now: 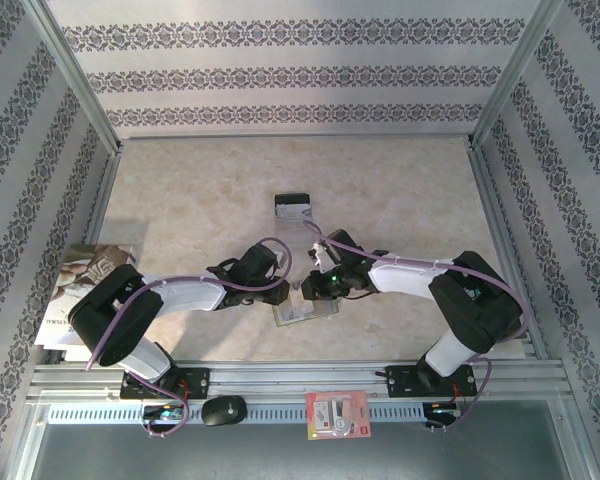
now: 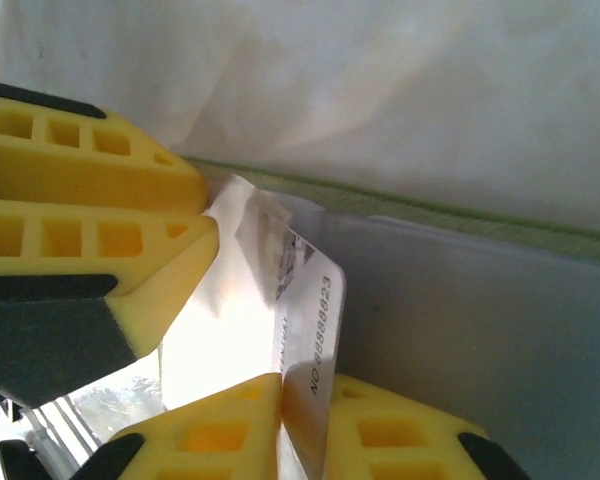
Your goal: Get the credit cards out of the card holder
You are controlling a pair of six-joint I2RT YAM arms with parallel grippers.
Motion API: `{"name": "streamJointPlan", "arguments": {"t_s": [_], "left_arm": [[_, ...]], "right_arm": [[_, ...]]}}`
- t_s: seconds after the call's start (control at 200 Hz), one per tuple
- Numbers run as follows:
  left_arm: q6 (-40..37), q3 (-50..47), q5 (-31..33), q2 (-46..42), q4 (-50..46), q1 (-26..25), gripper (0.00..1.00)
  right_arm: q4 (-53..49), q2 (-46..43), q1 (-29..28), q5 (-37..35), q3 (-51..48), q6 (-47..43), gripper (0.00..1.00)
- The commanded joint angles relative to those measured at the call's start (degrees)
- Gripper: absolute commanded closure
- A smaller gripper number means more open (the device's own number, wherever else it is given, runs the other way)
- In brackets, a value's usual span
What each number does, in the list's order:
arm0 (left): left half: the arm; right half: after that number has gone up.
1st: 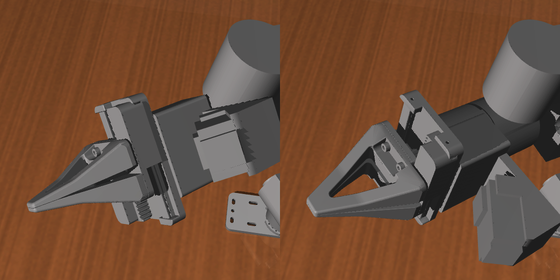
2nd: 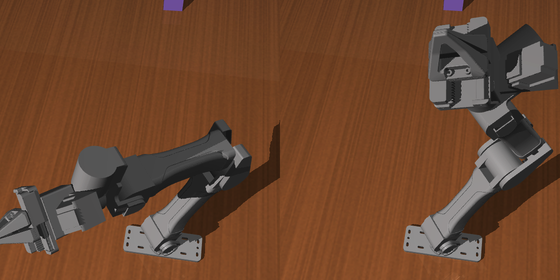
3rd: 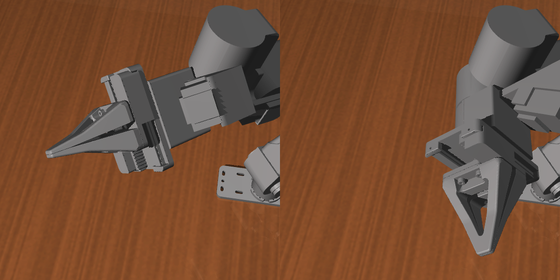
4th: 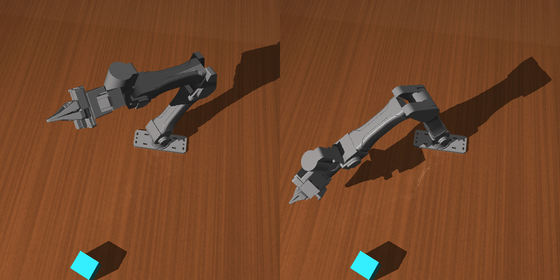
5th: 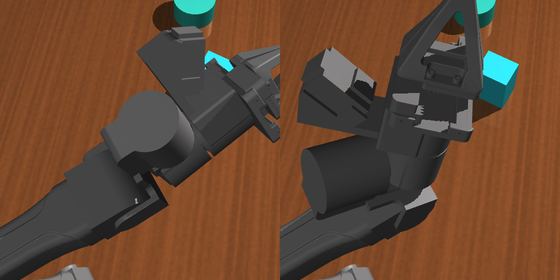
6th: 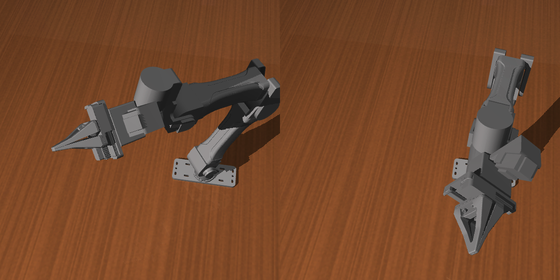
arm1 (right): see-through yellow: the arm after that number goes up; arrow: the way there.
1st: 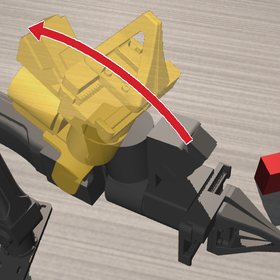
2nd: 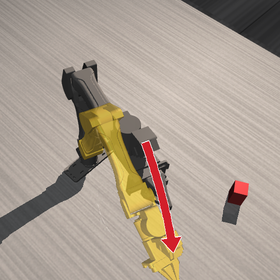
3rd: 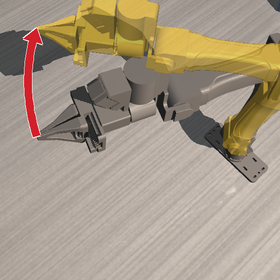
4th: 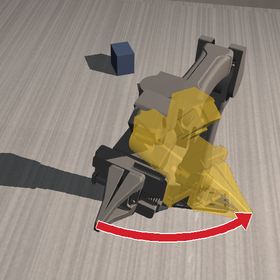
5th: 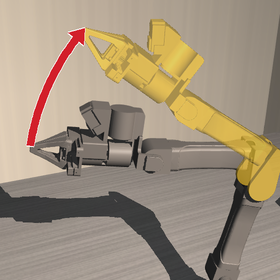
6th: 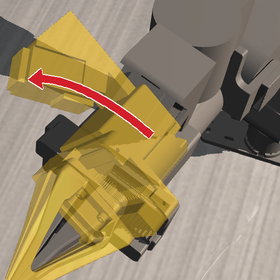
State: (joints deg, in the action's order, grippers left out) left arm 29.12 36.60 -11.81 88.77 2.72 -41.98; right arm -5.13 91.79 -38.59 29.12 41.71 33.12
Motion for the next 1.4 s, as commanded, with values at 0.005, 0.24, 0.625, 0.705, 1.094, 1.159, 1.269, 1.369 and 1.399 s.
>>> {"name": "streamJointPlan", "arguments": {"t_s": [0.005,0.24,0.625,0.705,1.094,1.159,1.269,1.369,1.399], "left_arm": [[-0.03,-2.54,-0.28,1.06,-3.29,0.73,0.78],[0.12,-3.29,-0.50,0.87,-3.24,1.45,0.78],[-2.40,-0.25,0.12,-16.19,-4.60,3.87,0.50],[-4.18,1.07,-3.32,-18.57,-2.08,4.07,0.47],[2.91,-4.99,-22.12,-20.80,28.51,7.91,0.46],[3.94,-6.09,-22.87,-21.22,31.01,8.38,0.51],[6.67,-7.68,-24.69,-21.19,35.37,9.51,0.52],[8.22,-8.23,-25.61,-20.49,37.57,10.02,0.53],[8.57,-8.45,-25.75,-20.39,38.27,10.07,0.54]], "right_arm": [[0.25,-2.28,1.40,-0.81,-1.58,-0.06,0.90],[-1.69,-5.64,2.35,-4.19,-3.93,0.54,0.97],[-3.68,-21.89,4.03,-8.06,-4.58,-1.77,1.00],[1.42,-24.04,4.52,-5.31,-5.09,-2.02,1.00],[33.32,-27.34,6.33,5.01,-11.52,6.90,1.00],[36.59,-27.09,6.56,6.39,-12.61,8.36,1.00],[42.62,-26.90,6.83,8.04,-14.52,10.81,1.00],[46.45,-27.13,6.86,8.81,-15.52,12.15,1.00],[46.60,-27.11,6.86,9.14,-15.43,12.31,1.00]]}}
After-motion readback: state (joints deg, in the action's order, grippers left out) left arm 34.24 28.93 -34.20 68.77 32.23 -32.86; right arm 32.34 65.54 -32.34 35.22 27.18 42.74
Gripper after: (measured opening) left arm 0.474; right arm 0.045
